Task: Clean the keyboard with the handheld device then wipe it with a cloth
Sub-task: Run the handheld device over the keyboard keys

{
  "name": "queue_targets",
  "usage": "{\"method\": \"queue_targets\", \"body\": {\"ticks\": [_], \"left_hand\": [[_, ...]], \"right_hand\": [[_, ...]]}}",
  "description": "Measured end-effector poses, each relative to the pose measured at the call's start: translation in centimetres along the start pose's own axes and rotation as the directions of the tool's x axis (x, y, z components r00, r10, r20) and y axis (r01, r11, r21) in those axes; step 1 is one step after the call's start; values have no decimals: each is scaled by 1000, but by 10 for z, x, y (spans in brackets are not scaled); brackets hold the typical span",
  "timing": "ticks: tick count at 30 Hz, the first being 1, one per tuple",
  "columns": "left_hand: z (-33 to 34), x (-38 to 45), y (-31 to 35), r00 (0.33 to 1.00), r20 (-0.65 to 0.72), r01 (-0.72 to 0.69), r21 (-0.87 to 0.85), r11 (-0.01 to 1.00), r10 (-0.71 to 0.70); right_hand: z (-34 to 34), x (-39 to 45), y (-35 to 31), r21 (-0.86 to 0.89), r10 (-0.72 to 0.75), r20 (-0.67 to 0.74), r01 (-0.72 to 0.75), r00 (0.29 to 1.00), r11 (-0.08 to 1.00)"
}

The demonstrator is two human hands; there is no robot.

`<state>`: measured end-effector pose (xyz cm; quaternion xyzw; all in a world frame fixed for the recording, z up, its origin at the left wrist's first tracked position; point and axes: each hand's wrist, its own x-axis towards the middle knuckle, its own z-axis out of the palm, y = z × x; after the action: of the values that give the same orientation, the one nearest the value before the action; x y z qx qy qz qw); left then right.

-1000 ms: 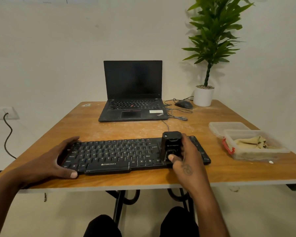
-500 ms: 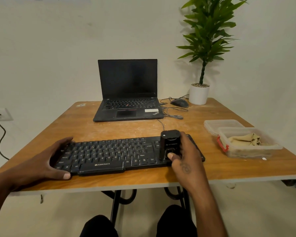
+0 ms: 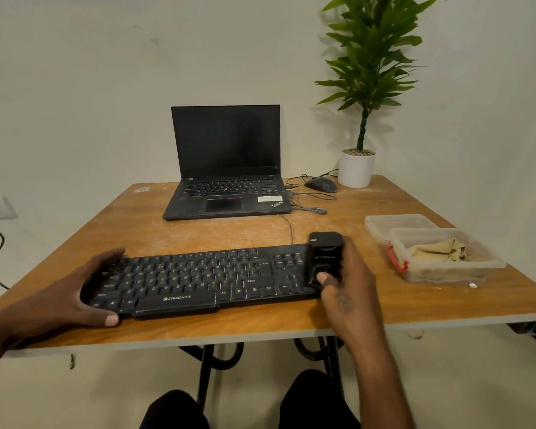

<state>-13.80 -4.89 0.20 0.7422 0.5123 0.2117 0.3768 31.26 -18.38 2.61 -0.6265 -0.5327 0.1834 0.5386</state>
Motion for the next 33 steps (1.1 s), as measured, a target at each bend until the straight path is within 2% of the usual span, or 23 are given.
{"method": "queue_targets", "body": {"ticks": [3,6,9,11,13,15,17,19,25,27,33], "left_hand": [[0,1,-1,1000,-23,-20,-21,1000,19],[0,2,-2,999,-25,-31,-25,999,30],[0,3,-3,999,-32,-41,-28,999,41],[0,4,-3,999,-29,-47,-31,998,46],[1,3,-1,999,-25,-44,-30,999,43],[2,2,0,999,-28,-39,-24,999,39],[2,0,2,999,-23,-34,-19,999,33],[1,-1,3,999,-19,-33,-9,999,33],[3,-3,5,999,-23,-35,5,999,36],[4,-5,7,999,-19,-25,10,1000,26],[4,-8,13,999,-26,-26,26,999,27]], "right_hand": [[4,0,0,9,-22,63,21,998,1000],[-16,4,7,71,2,-63,2,998,998],[-25,11,15,-20,7,-208,-11,978,1000],[-22,12,14,-62,-26,-232,12,972,998],[-14,11,9,-72,-57,-201,43,978,996],[-5,11,5,-60,-69,-111,63,991,996],[1,10,3,5,-68,-14,68,998,998],[-2,11,4,45,-51,17,50,999,998],[-20,14,8,-55,19,-236,-33,972,998],[-14,13,3,-95,5,-189,-24,982,995],[28,6,-17,-94,-15,120,26,993,995]]}}
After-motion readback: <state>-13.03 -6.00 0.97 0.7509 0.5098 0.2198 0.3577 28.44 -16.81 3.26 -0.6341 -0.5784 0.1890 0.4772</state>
